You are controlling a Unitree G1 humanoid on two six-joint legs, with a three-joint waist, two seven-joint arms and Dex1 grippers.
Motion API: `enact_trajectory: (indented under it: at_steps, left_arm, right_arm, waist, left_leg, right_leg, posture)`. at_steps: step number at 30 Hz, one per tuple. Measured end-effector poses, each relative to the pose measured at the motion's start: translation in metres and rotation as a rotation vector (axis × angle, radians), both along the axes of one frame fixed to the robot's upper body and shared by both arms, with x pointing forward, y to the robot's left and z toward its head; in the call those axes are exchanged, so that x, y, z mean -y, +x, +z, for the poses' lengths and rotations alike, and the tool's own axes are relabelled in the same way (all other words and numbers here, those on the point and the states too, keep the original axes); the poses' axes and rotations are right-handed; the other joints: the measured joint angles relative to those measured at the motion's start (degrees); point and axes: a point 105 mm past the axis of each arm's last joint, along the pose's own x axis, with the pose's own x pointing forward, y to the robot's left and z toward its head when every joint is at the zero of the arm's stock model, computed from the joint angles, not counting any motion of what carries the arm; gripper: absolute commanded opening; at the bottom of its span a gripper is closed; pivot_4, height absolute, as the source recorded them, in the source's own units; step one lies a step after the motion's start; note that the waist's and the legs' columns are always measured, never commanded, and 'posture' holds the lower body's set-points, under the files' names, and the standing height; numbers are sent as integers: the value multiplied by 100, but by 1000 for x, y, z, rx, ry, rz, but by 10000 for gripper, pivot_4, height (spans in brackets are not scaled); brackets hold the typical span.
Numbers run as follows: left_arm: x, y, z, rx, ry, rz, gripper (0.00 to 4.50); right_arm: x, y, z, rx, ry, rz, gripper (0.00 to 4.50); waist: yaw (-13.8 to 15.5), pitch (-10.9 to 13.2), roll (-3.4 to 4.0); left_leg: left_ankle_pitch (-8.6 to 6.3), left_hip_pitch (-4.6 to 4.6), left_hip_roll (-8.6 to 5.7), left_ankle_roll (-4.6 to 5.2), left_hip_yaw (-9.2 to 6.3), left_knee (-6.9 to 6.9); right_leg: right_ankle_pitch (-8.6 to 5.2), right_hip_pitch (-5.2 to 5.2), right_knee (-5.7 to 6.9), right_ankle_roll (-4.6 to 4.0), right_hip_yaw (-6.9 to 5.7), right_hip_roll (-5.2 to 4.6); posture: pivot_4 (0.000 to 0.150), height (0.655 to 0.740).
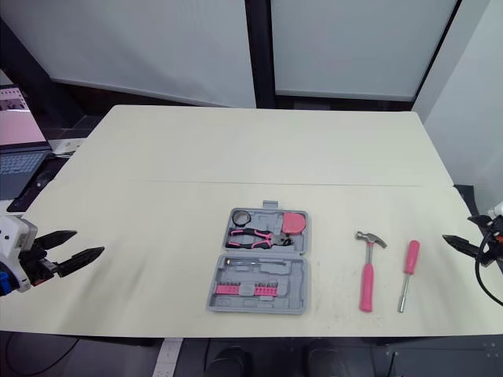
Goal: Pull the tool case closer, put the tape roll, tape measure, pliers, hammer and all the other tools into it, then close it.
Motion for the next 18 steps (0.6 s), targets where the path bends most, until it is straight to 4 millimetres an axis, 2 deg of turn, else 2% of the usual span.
enact_trajectory:
  at_steps: [4, 6, 10, 12, 15, 18]
  left_arm:
    - [25, 8, 21, 59, 19, -91, 44720]
    - [50, 13, 37, 98, 11, -171, 44720]
    - [111, 19, 62, 151, -3, -367, 44720]
    - [159, 17, 70, 175, -24, -528, 44720]
    - [214, 4, 71, 180, -48, -728, 44720]
    - [252, -8, 70, 185, -66, -862, 44720]
  right_arm:
    - [-18, -5, -7, -41, 18, 52, 45000]
    - [-31, -7, -9, -51, 45, 68, 45000]
    - [-58, -10, -13, -64, 91, 93, 45000]
    - [-80, -11, -18, -73, 131, 97, 45000]
    - [-112, -15, -28, -109, 202, 99, 45000]
    - [-130, -14, -38, -132, 247, 34, 45000]
  waist:
    - [4, 0, 0]
    - [9, 0, 0]
    - [18, 0, 0]
    - [22, -1, -1]
    - [12, -1, -1]
    - [-1, -1, 0]
  left_leg:
    - [0, -2, 3, 0, -8, 1]
    - [0, -3, 1, -1, -12, 1]
    - [1, -5, -3, -2, -15, 2]
    - [1, -7, -5, -2, -17, 3]
    - [1, -7, -9, -3, -15, 3]
    - [2, -3, -13, -3, -16, 4]
  right_leg:
    - [0, 2, 0, 1, 0, -15]
    - [0, 4, 0, 2, 1, -20]
    - [0, 10, -1, 3, 2, -20]
    - [0, 12, -2, 3, 4, -20]
    - [-1, 12, -3, 3, 7, -16]
    - [0, 11, -1, 3, 14, 17]
  posture:
    - [1500, 7400]
    - [1500, 7400]
    - [1500, 7400]
    - [1500, 7400]
    - [1500, 7400]
    - [1500, 7400]
